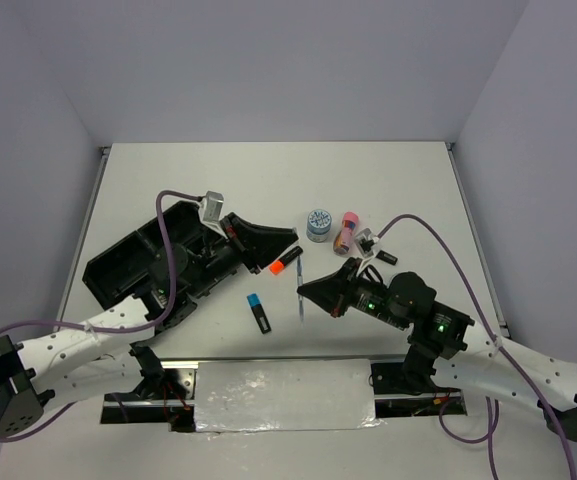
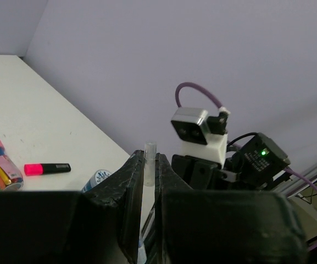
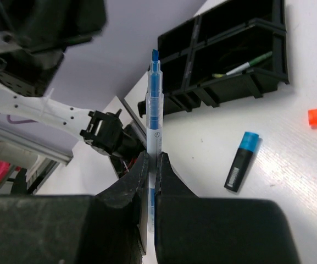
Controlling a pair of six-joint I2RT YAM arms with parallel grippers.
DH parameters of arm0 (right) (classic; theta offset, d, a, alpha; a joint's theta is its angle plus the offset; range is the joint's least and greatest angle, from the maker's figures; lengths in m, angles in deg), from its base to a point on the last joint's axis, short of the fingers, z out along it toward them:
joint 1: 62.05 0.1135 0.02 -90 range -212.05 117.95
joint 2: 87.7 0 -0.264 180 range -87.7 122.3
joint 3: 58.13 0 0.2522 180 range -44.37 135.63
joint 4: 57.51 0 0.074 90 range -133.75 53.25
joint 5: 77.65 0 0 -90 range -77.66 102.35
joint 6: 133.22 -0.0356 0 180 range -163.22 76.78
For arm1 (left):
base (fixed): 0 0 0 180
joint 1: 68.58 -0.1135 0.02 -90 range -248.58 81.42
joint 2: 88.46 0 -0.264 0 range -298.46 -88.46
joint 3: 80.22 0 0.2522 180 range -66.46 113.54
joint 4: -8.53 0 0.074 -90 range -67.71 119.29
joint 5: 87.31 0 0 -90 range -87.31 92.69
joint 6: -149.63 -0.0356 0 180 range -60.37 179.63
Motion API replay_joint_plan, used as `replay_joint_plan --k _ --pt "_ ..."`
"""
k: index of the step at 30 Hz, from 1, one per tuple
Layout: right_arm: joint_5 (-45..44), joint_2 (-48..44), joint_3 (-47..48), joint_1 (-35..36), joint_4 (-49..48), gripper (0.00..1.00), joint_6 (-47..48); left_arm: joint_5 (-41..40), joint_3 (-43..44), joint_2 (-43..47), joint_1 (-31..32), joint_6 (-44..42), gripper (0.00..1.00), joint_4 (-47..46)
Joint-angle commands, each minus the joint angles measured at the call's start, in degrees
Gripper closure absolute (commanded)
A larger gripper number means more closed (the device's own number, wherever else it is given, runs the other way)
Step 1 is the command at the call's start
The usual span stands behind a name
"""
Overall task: Sort the stationery into containers
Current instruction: Close the pen cap on the pen.
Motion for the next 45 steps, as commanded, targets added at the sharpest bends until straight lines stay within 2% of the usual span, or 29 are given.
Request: replay_joint_plan --k 1,34,45 --pt "-0.89 -0.30 3.24 0.96 -2.02 1.00 1.29 0.69 -0.71 0.09 -0.23 1.02 1.00 -4.18" --pt "-2.56 -0.12 5.17 1.49 -0.88 1.00 2.60 1.84 -1.32 -0.70 -0.23 1.19 1.00 -0.84" --pt "-4.58 1.37 7.90 1.49 0.35 1.00 4.71 4.82 -1.85 -1.23 -0.14 3.21 1.00 -0.49"
